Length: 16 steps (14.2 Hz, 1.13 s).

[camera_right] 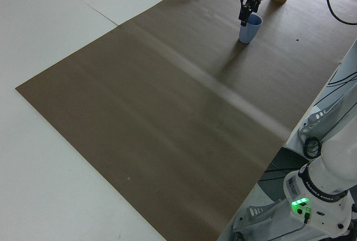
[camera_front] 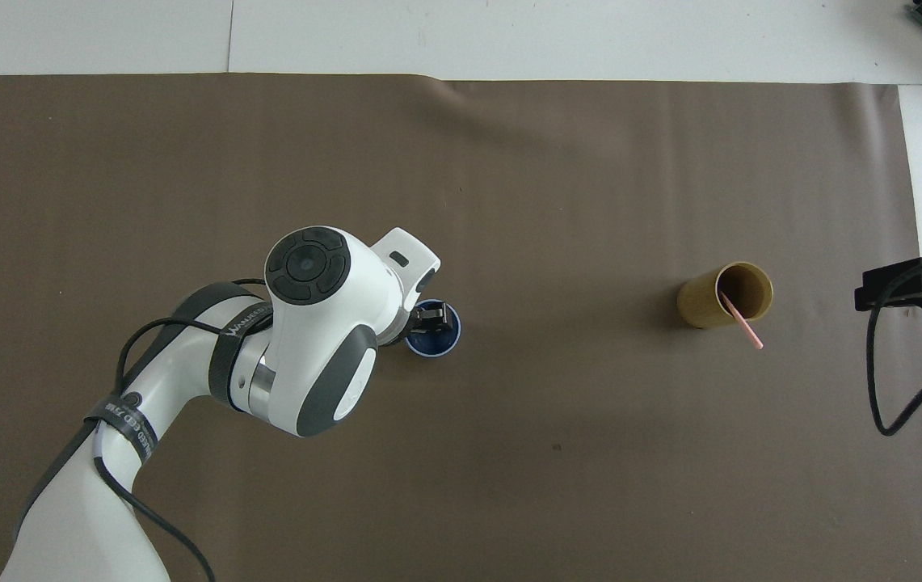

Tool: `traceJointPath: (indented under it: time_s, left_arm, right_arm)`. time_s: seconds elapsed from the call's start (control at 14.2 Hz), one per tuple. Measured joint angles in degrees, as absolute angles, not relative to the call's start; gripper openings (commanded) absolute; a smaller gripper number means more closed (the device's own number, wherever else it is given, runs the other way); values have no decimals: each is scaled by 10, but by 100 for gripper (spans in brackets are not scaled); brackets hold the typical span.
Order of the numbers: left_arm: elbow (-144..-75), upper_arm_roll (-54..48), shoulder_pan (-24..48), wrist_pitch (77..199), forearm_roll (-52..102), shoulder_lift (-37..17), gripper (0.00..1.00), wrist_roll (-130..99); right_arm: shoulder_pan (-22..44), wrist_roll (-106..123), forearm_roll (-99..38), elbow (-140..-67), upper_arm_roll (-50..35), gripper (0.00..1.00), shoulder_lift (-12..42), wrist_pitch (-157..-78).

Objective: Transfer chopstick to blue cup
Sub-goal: 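Release the blue cup with the left gripper while the right gripper reaches the tan cup, then grasp the pink chopstick in the tan cup with the right gripper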

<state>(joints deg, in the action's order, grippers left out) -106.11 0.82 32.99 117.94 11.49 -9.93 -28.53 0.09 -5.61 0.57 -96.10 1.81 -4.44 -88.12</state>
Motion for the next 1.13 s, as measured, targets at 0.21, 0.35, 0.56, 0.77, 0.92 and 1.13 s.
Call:
traceJointPath:
  time_s: [0.21, 0.35, 0.56, 0.77, 0.92, 1.13]
  left_arm:
    - [-1028, 16, 292, 1093, 69, -49, 100, -271]
    - [-1000, 18, 247, 1044, 57, -26, 100, -209]
    - [-950, 20, 175, 990, 56, -20, 100, -85]
    - [-912, 22, 118, 957, 52, -20, 100, 20]
    - [-893, 22, 101, 945, 27, -20, 100, 60]
    - [-871, 16, 101, 918, 13, -7, 100, 67]
  right_arm:
    - [0, -111, -30, -1002, 18, 100, -23, -904]
    - [-1, -155, -57, -1014, 18, 100, -2, -906]
    - [-11, -177, -82, -1018, 18, 100, 27, -913]
    - [-24, -179, -122, -1019, 19, 100, 75, -941]
    - [-24, -180, -129, -1019, 19, 100, 92, -944]
    - [-28, -182, -134, -1019, 19, 100, 100, -926]
